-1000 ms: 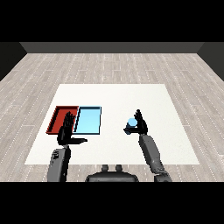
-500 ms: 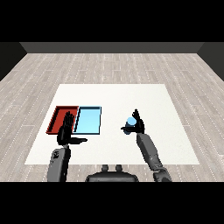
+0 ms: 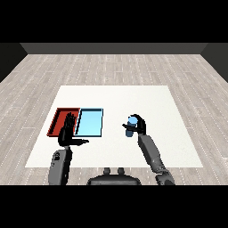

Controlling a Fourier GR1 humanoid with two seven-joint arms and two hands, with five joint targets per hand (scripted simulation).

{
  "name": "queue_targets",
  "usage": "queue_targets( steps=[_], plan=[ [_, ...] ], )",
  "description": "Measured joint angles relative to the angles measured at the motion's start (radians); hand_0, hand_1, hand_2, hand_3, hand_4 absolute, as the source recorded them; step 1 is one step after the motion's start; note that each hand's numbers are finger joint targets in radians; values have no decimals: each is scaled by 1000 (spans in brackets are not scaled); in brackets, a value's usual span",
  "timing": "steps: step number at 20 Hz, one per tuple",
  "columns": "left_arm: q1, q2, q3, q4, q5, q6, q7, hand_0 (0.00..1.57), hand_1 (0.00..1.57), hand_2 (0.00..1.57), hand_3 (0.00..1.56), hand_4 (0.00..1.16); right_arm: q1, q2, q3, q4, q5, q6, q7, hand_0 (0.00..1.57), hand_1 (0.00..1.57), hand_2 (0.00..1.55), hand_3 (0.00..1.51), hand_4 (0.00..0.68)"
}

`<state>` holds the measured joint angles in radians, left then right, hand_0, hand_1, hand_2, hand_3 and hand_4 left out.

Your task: Pick the blue can and put it in the blue box

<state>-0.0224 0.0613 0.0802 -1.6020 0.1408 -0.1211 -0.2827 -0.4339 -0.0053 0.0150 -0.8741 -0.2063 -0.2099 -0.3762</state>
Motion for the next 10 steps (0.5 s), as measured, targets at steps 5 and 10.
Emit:
queue_targets(
  steps=[5, 10],
  plan=[
    [25, 2, -9, -9, -20, -1, -16, 0, 0, 0, 0, 0, 37, -4, 66, -87, 31, -30, 52, 1481, 1481, 1472, 1438, 619],
    [25, -3, -30, -8, -44, 2, -12, 0, 0, 0, 0, 0, 18, 2, 137, -188, 49, -63, 82, 1483, 1483, 1478, 1446, 630]
  ],
)
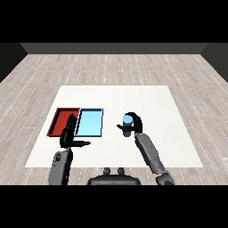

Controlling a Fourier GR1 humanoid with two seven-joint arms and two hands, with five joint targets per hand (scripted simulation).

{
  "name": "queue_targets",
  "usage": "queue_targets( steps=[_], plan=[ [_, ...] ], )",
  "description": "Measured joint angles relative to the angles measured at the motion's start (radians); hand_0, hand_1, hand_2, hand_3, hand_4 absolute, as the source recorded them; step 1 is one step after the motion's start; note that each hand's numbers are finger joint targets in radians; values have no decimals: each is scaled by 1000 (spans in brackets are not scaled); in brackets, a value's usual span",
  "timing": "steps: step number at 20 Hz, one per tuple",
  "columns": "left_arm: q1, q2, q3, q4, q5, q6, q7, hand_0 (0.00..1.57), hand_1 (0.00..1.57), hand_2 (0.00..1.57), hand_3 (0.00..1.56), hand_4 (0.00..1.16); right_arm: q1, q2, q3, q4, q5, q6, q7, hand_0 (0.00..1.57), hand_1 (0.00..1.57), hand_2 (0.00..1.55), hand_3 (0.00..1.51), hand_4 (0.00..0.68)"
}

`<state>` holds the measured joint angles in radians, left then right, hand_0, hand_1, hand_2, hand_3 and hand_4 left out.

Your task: Pick the blue can and put it in the blue box

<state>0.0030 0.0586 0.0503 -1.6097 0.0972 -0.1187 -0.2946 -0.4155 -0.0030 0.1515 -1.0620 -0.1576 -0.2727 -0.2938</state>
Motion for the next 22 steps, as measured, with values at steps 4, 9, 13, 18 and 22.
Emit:
queue_targets(
  steps=[4, 9, 13, 18, 22],
  plan=[
    [3, -16, -32, -6, -1, 0, 9, 0, 0, 0, 0, 0, -48, 1, 31, -72, 21, -20, 45, 1429, 1429, 1451, 1433, 631],
    [-28, -36, -58, 2, 33, -15, 81, 0, 0, 0, 0, 0, -62, -3, 49, -149, 42, -12, 78, 1465, 1465, 1453, 1429, 635],
    [-49, -50, -68, 24, 40, -12, 102, 0, 0, 0, 0, 0, -23, -24, 35, -223, 52, 30, 107, 1465, 1465, 1453, 1429, 635],
    [-77, -54, -123, 34, 81, 14, 138, 0, 0, 0, 0, 0, -3, -26, 21, -266, 59, 61, 125, 1486, 1486, 1464, 1443, 633],
    [-95, -57, -238, 30, 111, 90, 170, 0, 0, 0, 0, 0, -6, -21, 16, -275, 60, 76, 128, 1437, 1437, 1462, 1435, 620]
  ],
)
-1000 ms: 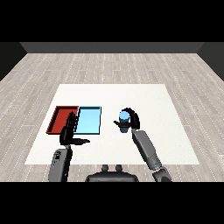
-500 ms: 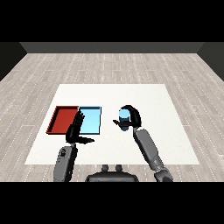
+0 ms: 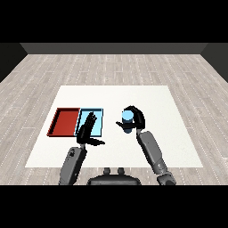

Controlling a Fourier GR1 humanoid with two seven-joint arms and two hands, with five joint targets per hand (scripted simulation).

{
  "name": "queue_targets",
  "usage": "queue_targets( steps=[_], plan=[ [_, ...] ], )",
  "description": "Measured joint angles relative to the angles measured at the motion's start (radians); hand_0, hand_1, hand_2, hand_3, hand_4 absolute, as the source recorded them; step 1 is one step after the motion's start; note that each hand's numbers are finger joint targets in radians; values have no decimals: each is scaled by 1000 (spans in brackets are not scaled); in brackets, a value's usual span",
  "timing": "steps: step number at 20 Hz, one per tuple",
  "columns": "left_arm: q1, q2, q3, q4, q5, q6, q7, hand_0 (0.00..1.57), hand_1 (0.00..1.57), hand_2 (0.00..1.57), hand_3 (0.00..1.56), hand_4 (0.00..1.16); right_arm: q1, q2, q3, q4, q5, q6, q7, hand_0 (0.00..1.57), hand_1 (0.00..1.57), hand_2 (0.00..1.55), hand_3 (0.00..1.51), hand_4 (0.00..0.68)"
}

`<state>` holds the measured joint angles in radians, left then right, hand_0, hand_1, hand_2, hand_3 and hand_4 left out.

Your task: Pick the blue can and put it in the blue box

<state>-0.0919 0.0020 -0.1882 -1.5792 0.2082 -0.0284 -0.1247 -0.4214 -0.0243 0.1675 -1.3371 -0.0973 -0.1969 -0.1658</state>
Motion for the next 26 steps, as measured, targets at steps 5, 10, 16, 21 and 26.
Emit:
queue_targets(
  steps=[5, 10, 16, 21, 26],
  plan=[
    [-42, -1, -36, 78, -11, 40, -5, 0, 0, 0, 0, 0, -1, 9, 2, -5, 9, 11, 4, 1456, 1456, 1468, 1431, 619],
    [-87, -1, -67, 128, -19, 87, 11, 0, 0, 0, 0, 0, -51, 17, 24, 29, 9, -4, -5, 1444, 1444, 1451, 1430, 606],
    [-165, -2, -145, 222, -22, 176, -25, 0, 0, 0, 0, 0, -61, 22, 93, 43, -1, -37, -27, 1422, 1422, 1462, 1426, 625],
    [-195, -2, -198, 295, 20, 211, -61, 0, 0, 0, 0, 0, -34, 23, 123, 13, 5, -36, -23, 1432, 1432, 1464, 1425, 608],
    [-218, -2, -208, 326, 42, 222, -67, 0, 0, 0, 0, 0, -44, 24, 148, 19, -3, -48, -31, 1442, 1442, 1461, 1418, 613]
  ],
)
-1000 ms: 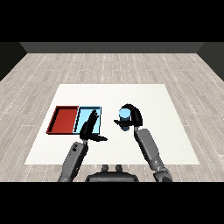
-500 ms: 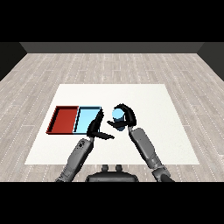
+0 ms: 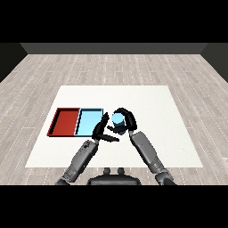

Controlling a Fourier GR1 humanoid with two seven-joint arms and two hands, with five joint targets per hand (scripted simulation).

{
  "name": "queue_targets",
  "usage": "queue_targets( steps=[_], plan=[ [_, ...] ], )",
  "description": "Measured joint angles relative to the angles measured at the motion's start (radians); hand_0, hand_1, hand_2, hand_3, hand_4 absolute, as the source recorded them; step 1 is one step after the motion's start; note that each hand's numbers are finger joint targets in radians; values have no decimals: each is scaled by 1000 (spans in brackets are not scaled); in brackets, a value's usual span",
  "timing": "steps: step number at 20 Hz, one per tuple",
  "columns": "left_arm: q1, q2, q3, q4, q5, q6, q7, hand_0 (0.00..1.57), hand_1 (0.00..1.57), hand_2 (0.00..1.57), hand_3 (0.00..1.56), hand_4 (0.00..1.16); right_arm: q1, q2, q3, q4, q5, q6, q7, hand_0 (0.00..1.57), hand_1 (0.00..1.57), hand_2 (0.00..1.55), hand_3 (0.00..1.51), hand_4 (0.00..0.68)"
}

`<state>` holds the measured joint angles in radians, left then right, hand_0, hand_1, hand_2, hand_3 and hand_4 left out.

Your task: Pick the blue can and put it in the blue box

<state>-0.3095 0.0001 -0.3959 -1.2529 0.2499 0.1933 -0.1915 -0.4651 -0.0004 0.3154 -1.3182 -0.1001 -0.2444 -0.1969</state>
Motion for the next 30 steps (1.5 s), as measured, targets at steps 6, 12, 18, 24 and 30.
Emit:
queue_targets(
  steps=[6, 12, 18, 24, 30],
  plan=[
    [-22, 0, 2, 45, 11, -13, -25, 0, 0, 0, 0, 0, -3, -3, 5, -32, 14, 14, 29, 1432, 1432, 1455, 1419, 621],
    [-56, 0, -45, 79, 42, 23, -46, 0, 0, 0, 0, 0, -25, -1, 50, 2, -16, -14, -2, 1482, 1482, 1467, 1418, 607],
    [-77, 7, -57, 86, 52, 27, -49, 0, 0, 0, 0, 0, 3, 0, 87, -9, -31, -18, -16, 1452, 1452, 1459, 1411, 574],
    [-93, 3, -56, 109, 70, 17, -75, 0, 0, 0, 0, 0, -1, -1, 132, -18, -42, -55, -13, 1478, 1478, 1457, 1394, 542],
    [-122, 10, -81, 117, 56, 88, -47, 0, 0, 0, 0, 0, -27, -8, 162, -50, -53, -83, 34, 1511, 1511, 1469, 1408, 561]
  ],
)
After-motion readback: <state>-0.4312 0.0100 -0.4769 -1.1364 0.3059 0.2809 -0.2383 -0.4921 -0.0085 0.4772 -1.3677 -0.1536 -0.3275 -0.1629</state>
